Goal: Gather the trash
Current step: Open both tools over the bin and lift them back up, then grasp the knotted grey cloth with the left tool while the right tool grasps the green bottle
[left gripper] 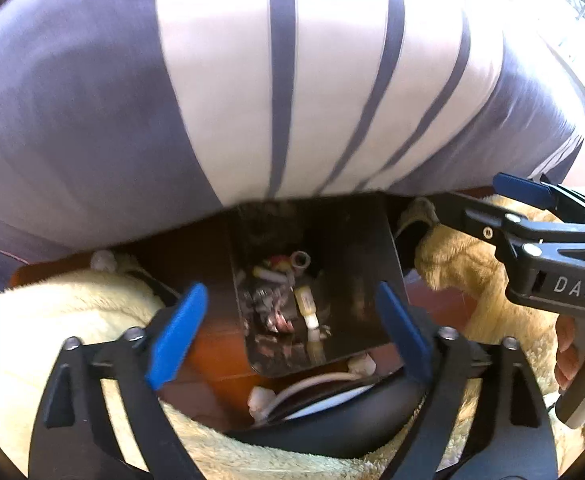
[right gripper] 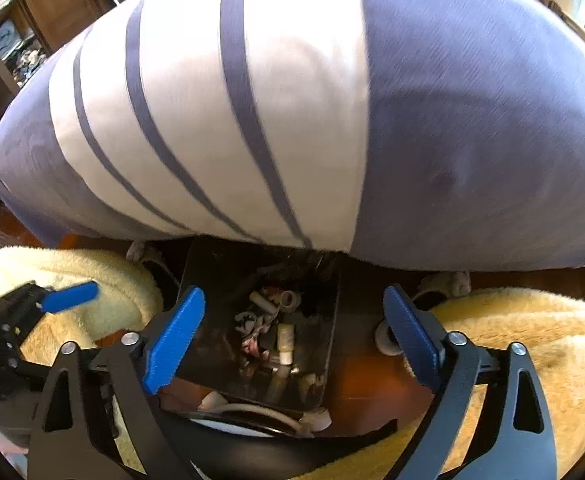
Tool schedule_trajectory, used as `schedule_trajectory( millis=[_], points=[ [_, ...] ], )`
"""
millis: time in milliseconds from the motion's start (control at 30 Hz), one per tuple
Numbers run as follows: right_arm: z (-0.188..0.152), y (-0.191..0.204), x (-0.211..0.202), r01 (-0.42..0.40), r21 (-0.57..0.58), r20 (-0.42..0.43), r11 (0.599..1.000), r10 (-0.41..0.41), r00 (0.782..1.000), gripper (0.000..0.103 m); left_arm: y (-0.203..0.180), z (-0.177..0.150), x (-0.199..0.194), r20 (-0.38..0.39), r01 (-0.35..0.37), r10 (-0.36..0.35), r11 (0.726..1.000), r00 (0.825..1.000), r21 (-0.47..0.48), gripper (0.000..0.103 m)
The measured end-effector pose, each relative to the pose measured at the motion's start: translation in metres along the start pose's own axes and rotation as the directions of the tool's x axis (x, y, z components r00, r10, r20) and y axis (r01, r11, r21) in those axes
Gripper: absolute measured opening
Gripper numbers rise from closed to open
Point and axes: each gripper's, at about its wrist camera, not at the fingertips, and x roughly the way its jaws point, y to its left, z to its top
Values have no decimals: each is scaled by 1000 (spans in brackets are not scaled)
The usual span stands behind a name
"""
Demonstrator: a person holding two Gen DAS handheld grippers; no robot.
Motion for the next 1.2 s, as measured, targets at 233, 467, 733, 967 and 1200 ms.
schedule_trajectory(
  millis=[233, 467, 733, 967, 1200],
  points=[
    [21, -10, -40, 10, 19, 102, 1000, -12, 995, 98, 5, 25, -49, 124, -25, 24, 1000, 992, 6, 95],
    [64, -16, -89, 14, 1, 253, 1000, -14, 967, 99, 10, 66, -102, 274, -69, 63, 998, 960, 11, 95],
    [113, -15, -108, 44, -15, 338, 999, -36, 940, 99, 20, 115, -119, 332, -120, 111, 993, 937, 6, 95],
    [153, -16, -94, 62, -19, 327, 998, -52, 943, 99, 41, 154, -103, 318, -133, 133, 991, 939, -22, 95],
    [190, -22, -65, 79, -8, 294, 997, -73, 953, 99, 49, 193, -81, 299, -118, 118, 993, 947, -18, 95]
  ],
)
